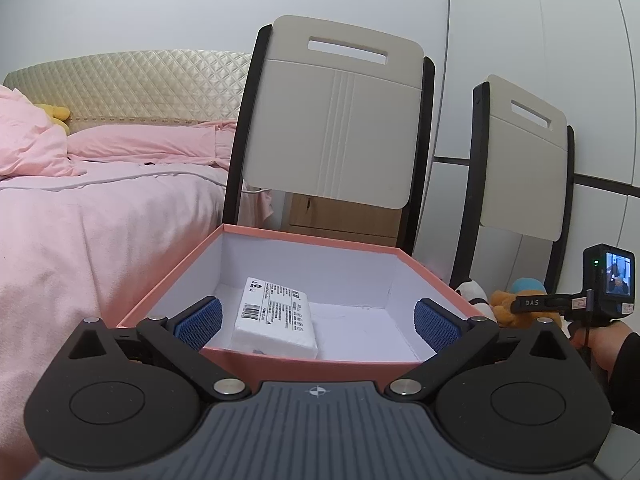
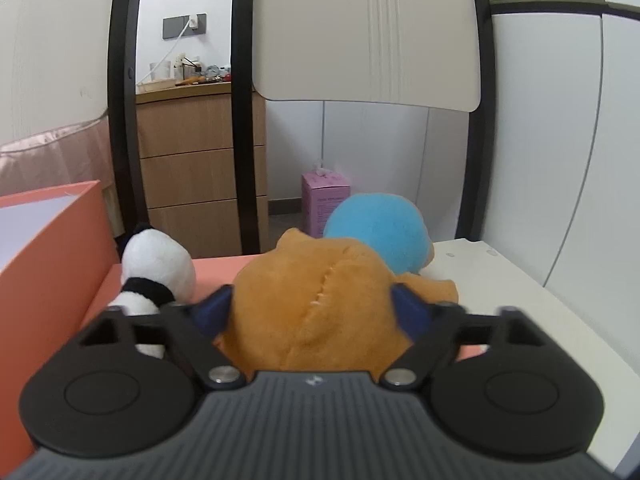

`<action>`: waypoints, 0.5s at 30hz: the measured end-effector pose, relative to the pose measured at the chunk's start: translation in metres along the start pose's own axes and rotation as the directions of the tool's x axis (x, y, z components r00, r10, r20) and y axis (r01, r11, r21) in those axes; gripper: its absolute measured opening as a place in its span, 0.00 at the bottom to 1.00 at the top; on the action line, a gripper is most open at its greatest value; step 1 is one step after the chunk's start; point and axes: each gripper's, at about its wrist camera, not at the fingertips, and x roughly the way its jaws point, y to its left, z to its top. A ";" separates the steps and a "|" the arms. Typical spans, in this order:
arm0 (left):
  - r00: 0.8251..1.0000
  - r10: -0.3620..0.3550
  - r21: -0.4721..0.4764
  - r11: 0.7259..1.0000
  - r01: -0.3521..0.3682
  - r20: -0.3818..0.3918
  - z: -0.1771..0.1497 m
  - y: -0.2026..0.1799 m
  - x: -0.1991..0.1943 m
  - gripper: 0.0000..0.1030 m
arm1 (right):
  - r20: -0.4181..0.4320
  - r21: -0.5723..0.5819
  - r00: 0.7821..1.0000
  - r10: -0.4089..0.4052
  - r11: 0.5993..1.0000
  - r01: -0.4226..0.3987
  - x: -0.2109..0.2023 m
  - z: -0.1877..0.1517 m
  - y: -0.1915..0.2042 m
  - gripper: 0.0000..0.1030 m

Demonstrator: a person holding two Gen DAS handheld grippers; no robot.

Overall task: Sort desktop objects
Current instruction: 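Move the right gripper to the orange plush and close on it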

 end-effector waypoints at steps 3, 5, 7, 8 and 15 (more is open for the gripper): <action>1.000 0.000 -0.004 1.000 0.000 0.001 0.000 0.000 -0.001 1.00 | 0.005 0.023 1.000 0.013 1.000 -0.013 -0.007 0.002 -0.004 0.67; 1.000 -0.002 -0.006 1.000 0.002 0.003 0.000 0.000 -0.001 1.00 | 0.016 0.038 1.000 0.020 0.999 -0.021 -0.014 0.004 -0.006 0.66; 1.000 -0.004 -0.004 1.000 0.004 0.004 0.000 -0.001 -0.002 1.00 | 0.034 0.048 0.999 0.031 0.998 -0.032 -0.025 0.006 -0.007 0.65; 1.000 -0.005 -0.002 1.000 0.005 0.005 0.000 -0.002 -0.002 1.00 | 0.043 0.052 0.998 0.036 0.998 -0.038 -0.030 0.007 -0.007 0.65; 1.000 -0.015 0.004 1.000 0.015 0.009 -0.001 -0.005 -0.005 1.00 | 0.111 0.052 0.991 0.069 0.996 -0.075 -0.067 0.014 -0.003 0.65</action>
